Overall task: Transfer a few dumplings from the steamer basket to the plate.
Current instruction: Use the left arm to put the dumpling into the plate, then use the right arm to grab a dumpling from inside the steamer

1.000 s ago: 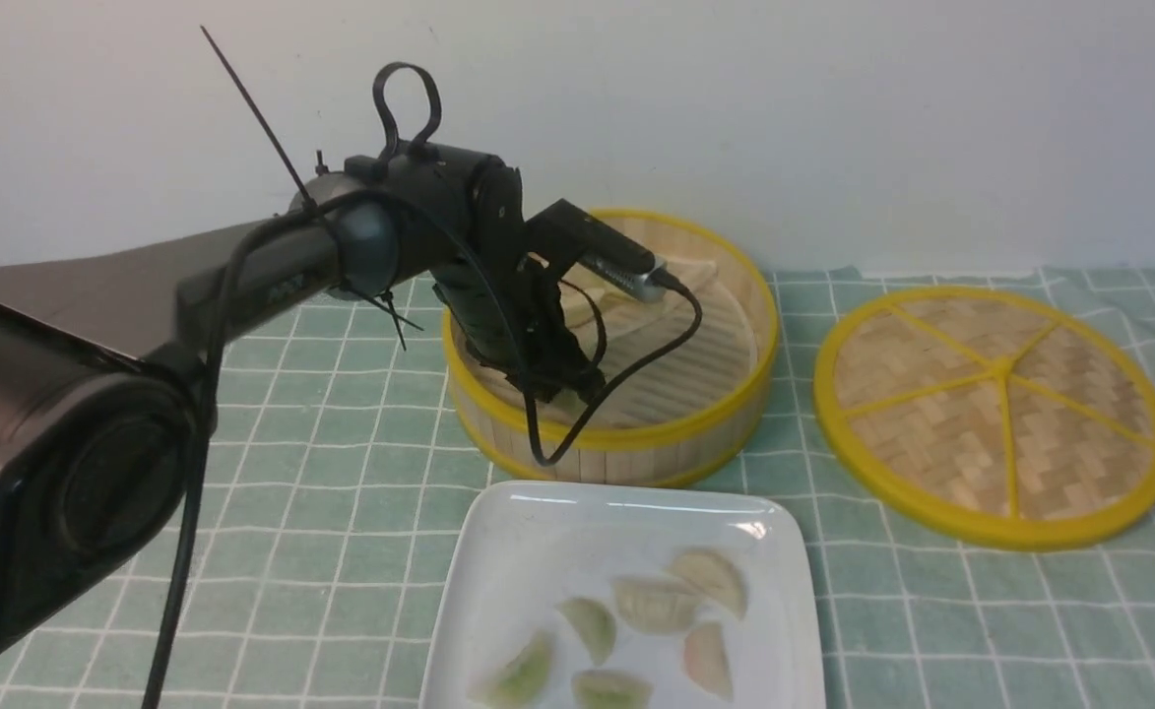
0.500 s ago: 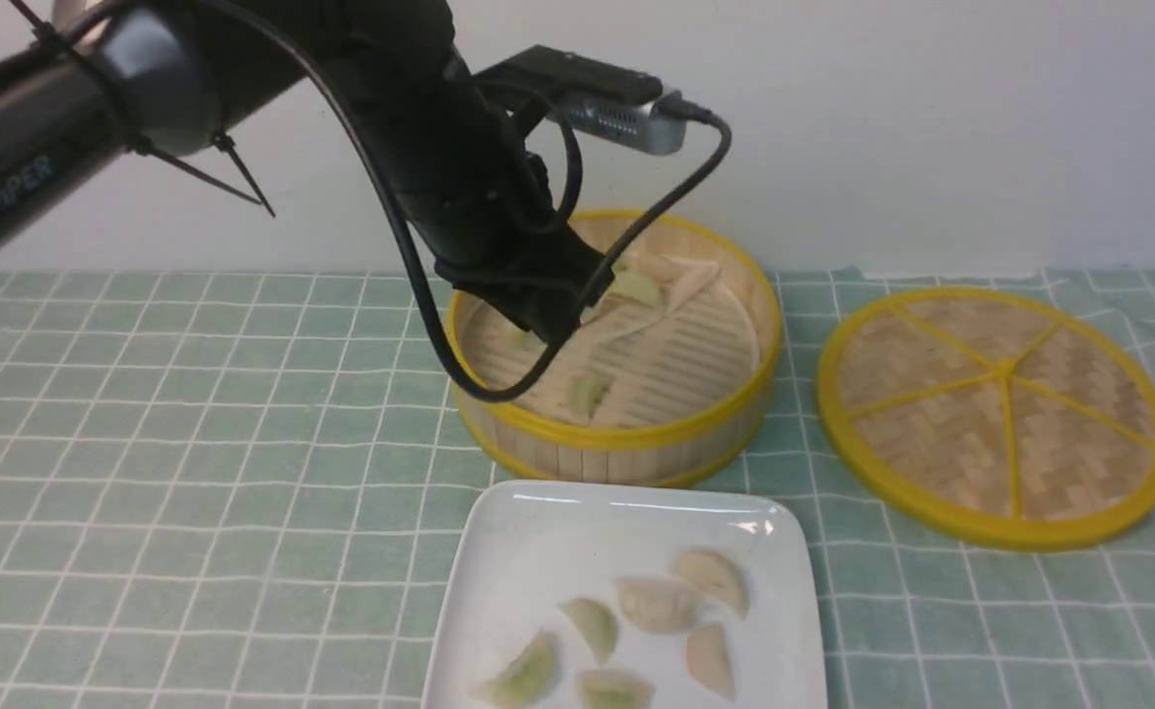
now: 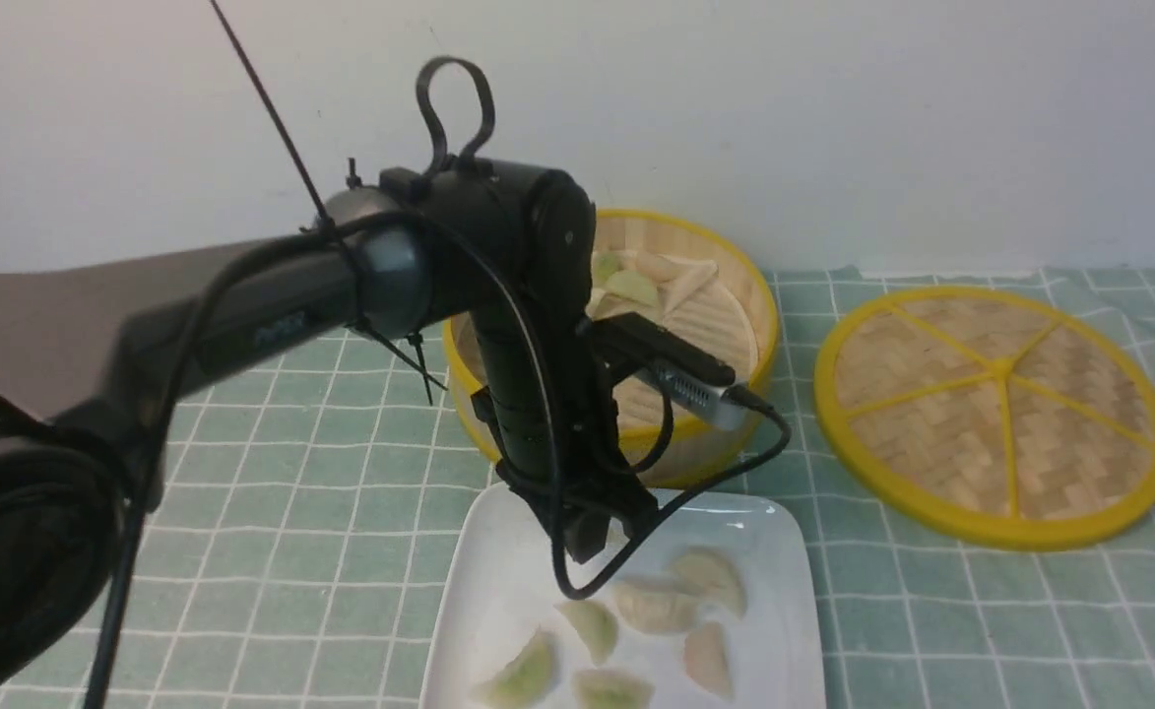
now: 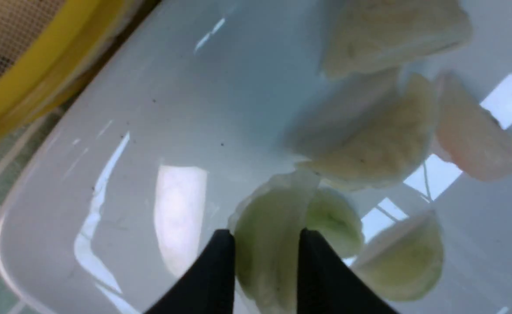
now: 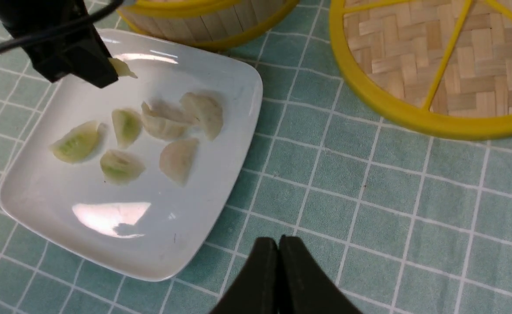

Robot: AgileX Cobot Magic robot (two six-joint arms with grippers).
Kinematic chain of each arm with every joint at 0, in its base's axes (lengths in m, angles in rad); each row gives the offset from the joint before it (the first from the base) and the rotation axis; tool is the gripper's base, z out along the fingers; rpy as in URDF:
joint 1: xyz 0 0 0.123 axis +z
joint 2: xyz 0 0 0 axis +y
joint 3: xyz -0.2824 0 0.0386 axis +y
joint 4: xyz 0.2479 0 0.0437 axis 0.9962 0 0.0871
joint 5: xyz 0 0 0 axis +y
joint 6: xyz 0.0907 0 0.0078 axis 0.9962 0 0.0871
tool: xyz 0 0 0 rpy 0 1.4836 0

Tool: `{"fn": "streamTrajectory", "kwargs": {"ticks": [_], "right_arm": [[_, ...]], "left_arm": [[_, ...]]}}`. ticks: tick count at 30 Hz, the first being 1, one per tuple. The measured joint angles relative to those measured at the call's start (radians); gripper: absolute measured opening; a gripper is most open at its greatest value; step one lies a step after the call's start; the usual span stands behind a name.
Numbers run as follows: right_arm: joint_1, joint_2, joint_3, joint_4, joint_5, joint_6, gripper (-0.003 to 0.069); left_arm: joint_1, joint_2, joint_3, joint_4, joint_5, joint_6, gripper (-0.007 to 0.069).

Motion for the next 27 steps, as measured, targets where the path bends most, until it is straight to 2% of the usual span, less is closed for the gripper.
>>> {"fn": "streamTrajectory", "kwargs": {"ticks": [1,6,8,10,13,14,17,18,19,25,27], "right_arm": [[0.000,0.000,0.000,0.000,0.000,-0.001,-0.0013],[0.000,0.000,0.000,0.000,-0.013,-0.003,-0.0013],[0.000,0.000,-0.005,0.000,-0.029,-0.008,-0.0013],[0.000,0.010,-0.021,0.000,-0.042,-0.021,-0.0013],[0.000,0.042,-0.065,0.001,-0.042,-0.042,-0.0013],[0.000,0.078,-0.100,0.009,-0.029,-0.063,-0.0013],[0.000,0.164,-0.159,0.023,-0.004,-0.098,-0.0013],[0.000,0.170,-0.163,0.025,-0.002,-0.103,-0.0013],[0.000,0.228,-0.201,0.036,0.006,-0.121,-0.0013],[0.001,0.403,-0.331,0.068,0.009,-0.201,-0.0013],[0.001,0.486,-0.407,0.070,0.009,-0.229,-0.0013]], "left_arm": [[0.000,0.011,0.000,0.007,-0.007,-0.005,0.0183],[0.000,0.026,-0.005,0.037,-0.014,-0.022,0.0372],[0.000,0.026,-0.024,0.042,0.007,-0.046,0.0412],[0.000,0.019,-0.053,0.054,0.038,-0.073,0.0412],[0.000,-0.002,-0.082,0.075,0.057,-0.094,0.0365],[0.000,-0.044,-0.095,0.097,0.059,-0.111,0.0275],[0.006,-0.131,-0.098,0.104,0.064,-0.116,0.0088],[0.006,-0.147,-0.098,0.104,0.065,-0.117,0.0078],[0.020,-0.213,-0.098,0.102,0.072,-0.122,0.0024],[0.083,-0.434,-0.064,0.101,0.077,-0.143,-0.0006],[0.114,-0.538,0.004,0.101,0.062,-0.146,-0.0006]]}}
